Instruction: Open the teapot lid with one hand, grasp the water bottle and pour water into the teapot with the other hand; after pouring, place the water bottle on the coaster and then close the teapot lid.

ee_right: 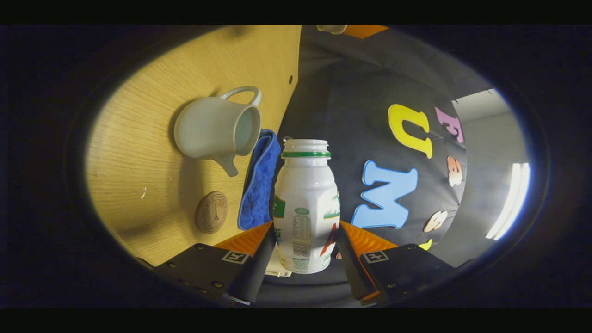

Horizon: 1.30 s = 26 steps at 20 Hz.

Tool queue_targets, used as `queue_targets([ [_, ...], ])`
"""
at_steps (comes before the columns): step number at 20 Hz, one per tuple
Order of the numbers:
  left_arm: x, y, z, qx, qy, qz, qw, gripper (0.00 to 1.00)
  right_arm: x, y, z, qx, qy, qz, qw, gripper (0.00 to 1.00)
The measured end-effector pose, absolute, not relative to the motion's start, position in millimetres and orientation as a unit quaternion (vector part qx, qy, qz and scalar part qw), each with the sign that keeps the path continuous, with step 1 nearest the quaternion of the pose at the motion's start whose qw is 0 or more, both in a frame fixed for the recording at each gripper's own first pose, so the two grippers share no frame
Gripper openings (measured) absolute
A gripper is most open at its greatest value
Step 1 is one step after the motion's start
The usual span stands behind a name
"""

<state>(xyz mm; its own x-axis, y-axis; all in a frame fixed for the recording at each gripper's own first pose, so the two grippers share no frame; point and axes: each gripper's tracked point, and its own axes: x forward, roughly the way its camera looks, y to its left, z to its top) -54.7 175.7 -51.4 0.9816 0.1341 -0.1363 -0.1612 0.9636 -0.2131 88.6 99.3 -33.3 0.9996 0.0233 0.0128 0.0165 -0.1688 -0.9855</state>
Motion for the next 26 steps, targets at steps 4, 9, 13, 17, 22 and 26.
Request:
queue_targets([
  [4, -54.8, 175.7, -50.8, -0.111, 0.06, 0.074, 0.989, 0.16, 92.2, 99.8, -27.1, -0.772, -0.019, 0.001, 0.636, 0.73],
  [9, -54.9, 175.6, -50.8, -0.111, 0.061, 0.074, 0.989, 0.16, 94.1, 100.5, -14.5, -0.776, -0.029, -0.005, 0.63, 0.74],
  [13, -54.7, 175.0, -51.4, -0.112, 0.062, 0.072, 0.989, 0.16, 95.6, 99.4, -9.9, -0.781, -0.032, -0.007, 0.623, 0.73],
  [17, -53.2, 173.8, -53.1, -0.112, 0.063, 0.071, 0.989, 0.16, 95.5, 98.7, -6.5, -0.786, -0.033, -0.008, 0.617, 0.74],
  [22, -53.7, 173.2, -54.0, -0.112, 0.066, 0.07, 0.989, 0.16, 97.9, 95.6, -5.1, -0.791, -0.033, -0.008, 0.611, 0.74],
  [26, -52.4, 172.9, -55.6, -0.111, 0.068, 0.068, 0.989, 0.16, 97.8, 97.0, -3.6, -0.794, -0.034, -0.006, 0.607, 0.74],
])
